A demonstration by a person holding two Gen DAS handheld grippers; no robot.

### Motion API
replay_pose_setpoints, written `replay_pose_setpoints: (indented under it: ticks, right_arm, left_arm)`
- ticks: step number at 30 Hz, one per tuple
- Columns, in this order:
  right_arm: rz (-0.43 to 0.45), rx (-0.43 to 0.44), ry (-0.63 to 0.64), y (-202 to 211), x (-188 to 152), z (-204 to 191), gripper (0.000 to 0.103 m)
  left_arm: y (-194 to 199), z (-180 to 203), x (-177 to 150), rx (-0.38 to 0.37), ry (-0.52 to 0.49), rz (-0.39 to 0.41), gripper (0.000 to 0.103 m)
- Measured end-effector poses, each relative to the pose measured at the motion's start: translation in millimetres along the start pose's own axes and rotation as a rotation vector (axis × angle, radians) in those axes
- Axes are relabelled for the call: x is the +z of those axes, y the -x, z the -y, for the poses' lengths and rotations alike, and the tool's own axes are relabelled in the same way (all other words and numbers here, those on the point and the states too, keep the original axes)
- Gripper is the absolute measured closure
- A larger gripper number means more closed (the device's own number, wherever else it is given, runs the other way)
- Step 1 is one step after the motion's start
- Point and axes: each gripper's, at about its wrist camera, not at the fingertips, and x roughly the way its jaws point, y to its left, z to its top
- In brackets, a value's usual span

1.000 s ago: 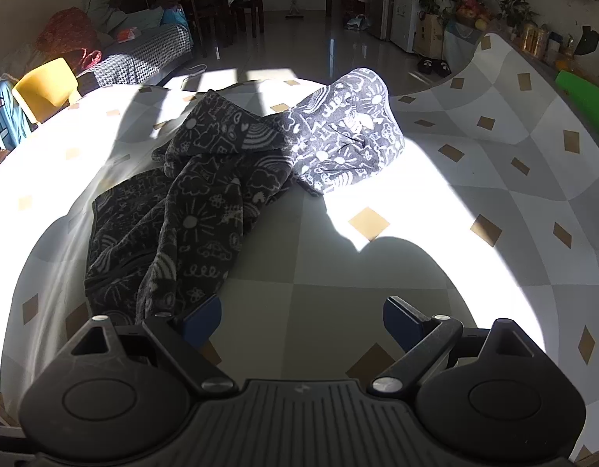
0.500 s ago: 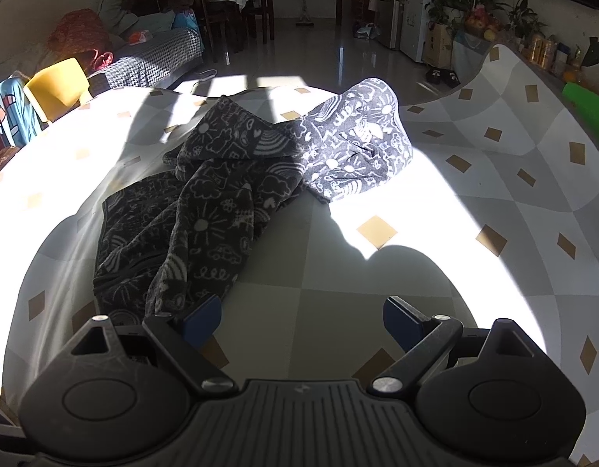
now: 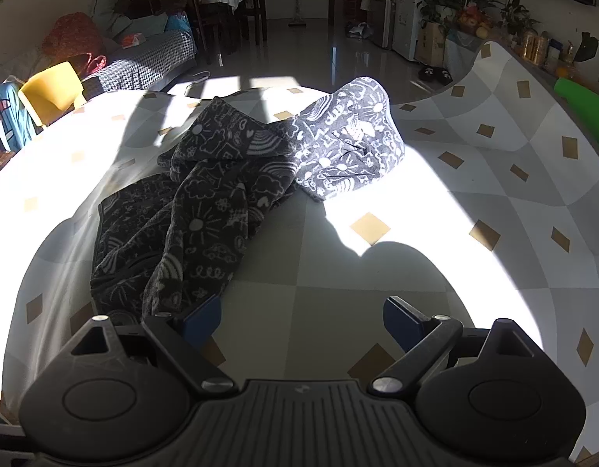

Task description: Fold clothes

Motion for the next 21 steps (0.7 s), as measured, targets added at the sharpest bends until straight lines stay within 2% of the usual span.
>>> replay_pose_setpoints:
  ticks: [21]
  right_arm:
    - [-0.006, 0.002, -0.011, 2.1, 0.6, -2.0, 0.012]
  left_arm:
    - [-2.0, 0.3, 2.7, 0.022, 0.005, -0.007, 0.000]
